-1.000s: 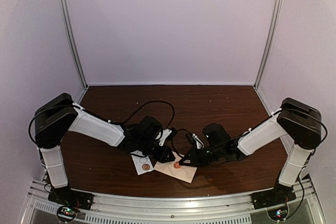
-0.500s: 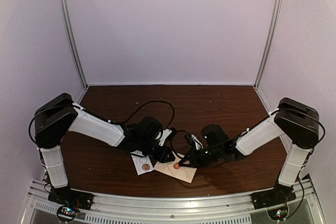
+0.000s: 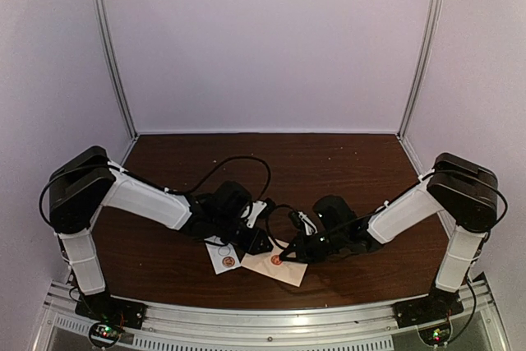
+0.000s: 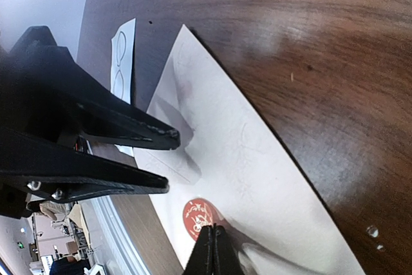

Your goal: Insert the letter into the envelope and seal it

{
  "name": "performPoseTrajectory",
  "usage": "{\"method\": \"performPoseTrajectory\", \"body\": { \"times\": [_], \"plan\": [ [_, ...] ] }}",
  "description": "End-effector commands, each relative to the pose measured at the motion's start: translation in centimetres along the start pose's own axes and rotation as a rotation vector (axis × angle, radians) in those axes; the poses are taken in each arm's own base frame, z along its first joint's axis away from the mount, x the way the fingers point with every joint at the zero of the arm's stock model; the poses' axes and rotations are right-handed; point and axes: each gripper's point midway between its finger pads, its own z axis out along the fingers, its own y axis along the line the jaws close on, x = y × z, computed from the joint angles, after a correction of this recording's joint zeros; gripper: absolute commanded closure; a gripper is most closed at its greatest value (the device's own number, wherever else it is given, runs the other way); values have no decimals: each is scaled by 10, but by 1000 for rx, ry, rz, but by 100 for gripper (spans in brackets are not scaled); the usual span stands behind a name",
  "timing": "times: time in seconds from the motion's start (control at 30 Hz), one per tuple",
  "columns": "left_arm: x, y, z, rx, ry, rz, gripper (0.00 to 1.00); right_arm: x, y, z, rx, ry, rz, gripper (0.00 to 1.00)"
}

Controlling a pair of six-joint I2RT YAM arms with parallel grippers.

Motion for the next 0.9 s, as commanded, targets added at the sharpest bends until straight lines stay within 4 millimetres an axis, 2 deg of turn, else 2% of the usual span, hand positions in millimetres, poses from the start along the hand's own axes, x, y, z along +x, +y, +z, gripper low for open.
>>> {"method": "performPoseTrajectory", "body": {
  "times": [0.0, 0.2, 0.3, 0.53, 0.73, 0.87],
  "plan": [
    [-17, -15, -18, 23, -65, 8, 79, -1, -8, 4, 41, -7, -1, 100],
    [-22, -33, -24, 81, -78, 16, 80, 0, -10, 5, 49, -4, 1, 100],
    [-17, -37, -20, 104, -69, 10, 85, 0, -11, 5, 51, -4, 2, 100],
    [2, -38, -9, 141, -30, -18, 89, 0, -12, 5, 55, -4, 6, 100],
    [4, -42, -1, 165, -26, -20, 89, 0, -12, 6, 57, -2, 8, 100],
    [9, -37, 8, 157, -14, -22, 89, 1, -13, 5, 59, -1, 9, 100]
  ]
}}
